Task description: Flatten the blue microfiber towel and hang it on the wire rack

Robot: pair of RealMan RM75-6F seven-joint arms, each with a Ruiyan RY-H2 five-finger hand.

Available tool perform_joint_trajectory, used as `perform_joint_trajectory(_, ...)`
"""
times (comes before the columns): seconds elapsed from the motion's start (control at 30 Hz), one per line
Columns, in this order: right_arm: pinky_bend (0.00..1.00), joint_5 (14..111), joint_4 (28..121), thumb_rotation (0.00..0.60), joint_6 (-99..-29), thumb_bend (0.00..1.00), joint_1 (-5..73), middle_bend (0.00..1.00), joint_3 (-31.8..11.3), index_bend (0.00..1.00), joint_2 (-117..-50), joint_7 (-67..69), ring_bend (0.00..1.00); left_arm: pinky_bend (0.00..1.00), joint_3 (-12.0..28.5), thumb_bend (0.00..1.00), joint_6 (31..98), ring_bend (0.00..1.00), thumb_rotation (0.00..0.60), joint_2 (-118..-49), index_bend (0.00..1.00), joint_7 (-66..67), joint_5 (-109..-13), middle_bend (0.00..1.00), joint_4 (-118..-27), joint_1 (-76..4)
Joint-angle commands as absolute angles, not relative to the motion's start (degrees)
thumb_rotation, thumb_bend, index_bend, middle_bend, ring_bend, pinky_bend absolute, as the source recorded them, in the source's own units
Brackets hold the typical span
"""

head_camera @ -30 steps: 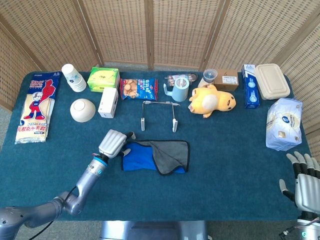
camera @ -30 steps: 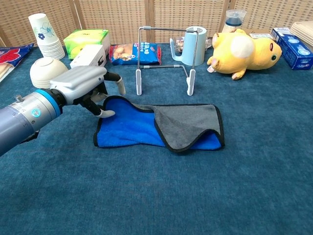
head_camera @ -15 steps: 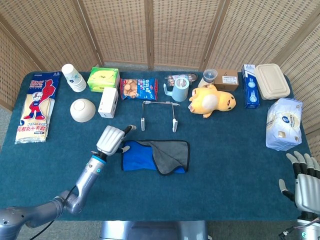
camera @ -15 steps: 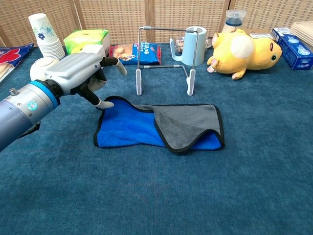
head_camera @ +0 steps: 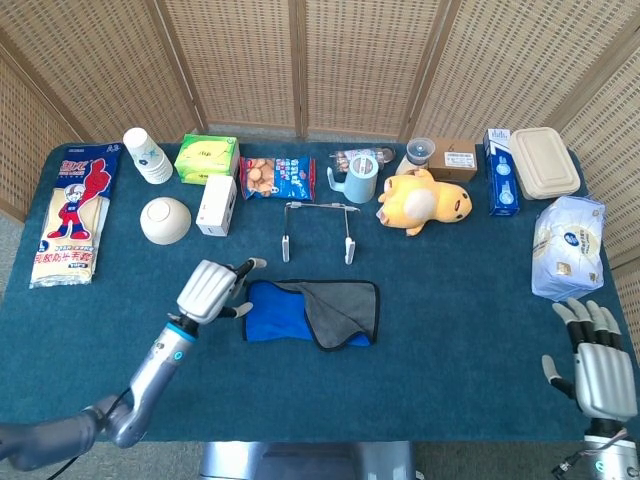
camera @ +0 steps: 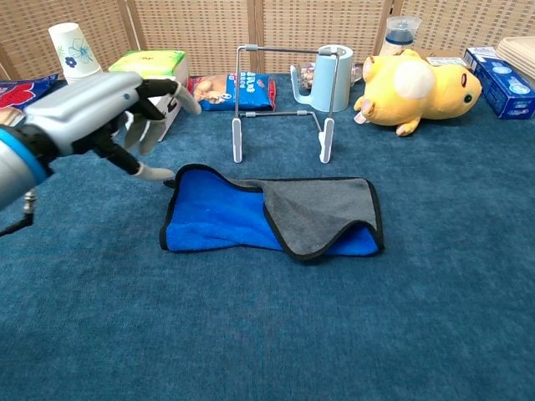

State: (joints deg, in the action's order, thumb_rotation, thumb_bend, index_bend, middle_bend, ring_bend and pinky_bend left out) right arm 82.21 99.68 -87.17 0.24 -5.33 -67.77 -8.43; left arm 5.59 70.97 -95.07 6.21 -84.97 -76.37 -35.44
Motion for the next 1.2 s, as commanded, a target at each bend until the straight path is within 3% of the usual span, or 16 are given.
perform_joint_trajectory(0.03, 0.0, 83.7, 100.7, 0.6, -85.4, 0.31, 1.6, 0.12, -4.9, 0.17, -67.3, -7.8, 0.0, 1.0, 2.8, 0.24, 72.6, 0.7, 0.6, -88.6, 0.27, 9.4, -85.2, 0.73, -84.6, -31.9)
perform_joint_trajectory(0.33, 0.0, 87.2, 103.1, 0.6, -80.1, 0.31, 5.7, 0.13, -4.0, 0.18, -67.2, -6.9, 0.0, 1.0, -1.2, 0.24, 76.7, 0.6, 0.6, -78.8, 0.27, 11.1, -85.9, 0.64, -94.9, -26.1)
perform_joint_trajectory(0.87, 0.0, 89.1, 106.4, 0.6, -72.3, 0.31, 11.3, 0.13, -2.7, 0.17, -68.5, -8.6, 0.0, 1.0, -5.3, 0.24, 86.0, 0.59, 0.6, -71.6, 0.29, 9.4, -91.3, 0.64, -98.1, -17.3)
perform_joint_trajectory(1.03, 0.01, 88.9, 106.4, 0.6, -68.0, 0.31, 14.3, 0.2, -2.6, 0.23, -69.9, -10.2, 0.03, 1.0, -5.6, 0.24, 88.3, 0.59, 0.6, -70.7, 0.29, 8.5, -92.6, 0.64, -98.4, -15.2)
perform_joint_trajectory(1.2, 0.17, 89.0, 103.4, 0.6, -62.6, 0.28, 19.4, 0.39, -4.2, 0.39, -73.7, -11.8, 0.22, 1.0, -5.8, 0.24, 89.5, 0.59, 0.6, -70.4, 0.29, 7.6, -93.0, 0.64, -98.1, -13.2)
